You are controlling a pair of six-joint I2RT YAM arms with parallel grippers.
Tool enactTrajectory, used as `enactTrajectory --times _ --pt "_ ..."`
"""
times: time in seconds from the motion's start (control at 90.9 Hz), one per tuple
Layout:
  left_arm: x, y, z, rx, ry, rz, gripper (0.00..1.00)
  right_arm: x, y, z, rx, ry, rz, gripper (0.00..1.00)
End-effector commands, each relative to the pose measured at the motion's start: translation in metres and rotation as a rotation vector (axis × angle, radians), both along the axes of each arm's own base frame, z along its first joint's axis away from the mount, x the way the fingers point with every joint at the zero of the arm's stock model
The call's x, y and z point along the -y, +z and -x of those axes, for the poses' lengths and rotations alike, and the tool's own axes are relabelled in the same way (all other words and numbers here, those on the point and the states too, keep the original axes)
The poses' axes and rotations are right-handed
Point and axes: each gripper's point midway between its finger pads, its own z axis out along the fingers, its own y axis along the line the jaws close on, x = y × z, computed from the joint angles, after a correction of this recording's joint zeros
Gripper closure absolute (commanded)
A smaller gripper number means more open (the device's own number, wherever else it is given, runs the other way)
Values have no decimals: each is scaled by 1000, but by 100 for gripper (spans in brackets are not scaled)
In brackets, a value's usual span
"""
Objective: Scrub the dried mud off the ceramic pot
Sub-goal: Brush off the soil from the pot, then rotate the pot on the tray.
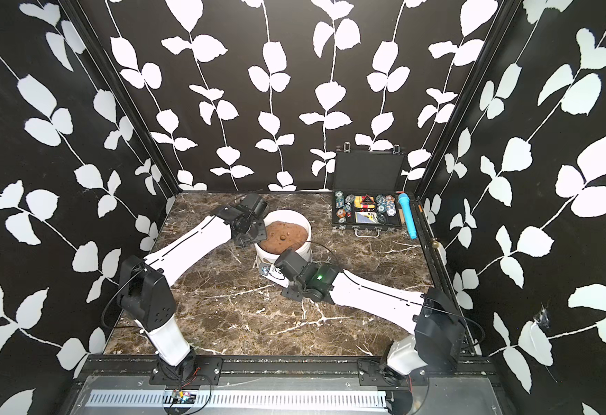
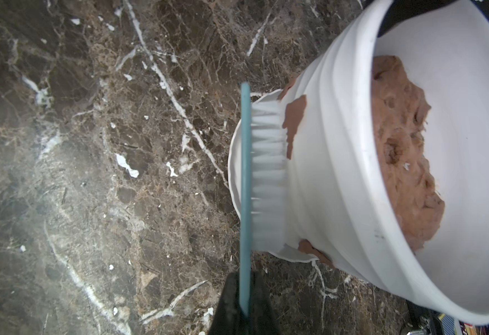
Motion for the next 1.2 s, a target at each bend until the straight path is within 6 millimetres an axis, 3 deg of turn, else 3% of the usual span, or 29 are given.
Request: enactTrajectory --times 0.0,0.143,0.407,0.517,0.704,0.847,1.133,1.188 --pt "-7 1 14 -74 93 28 100 -10 12 -5 9 -93 -45 100" --pt "-5 7 21 -91 140 29 100 -18 15 -7 27 -184 -22 100" --pt "-2 4 29 -95 174 31 100 -13 12 -13 24 -286 -10 100" --pt "-3 5 29 -90 163 17 100 -6 -10 -17 -27 -301 61 100" --pt "0 6 30 -89 147 24 100 5 -25 -25 -97 -333 87 100" --pt "0 7 29 -77 130 19 100 5 -37 -14 -159 -303 109 100" --pt "1 9 25 -62 94 2 100 50 -52 14 -213 -275 260 100" --pt "1 9 24 -57 84 -5 100 50 -36 19 -202 -246 190 100"
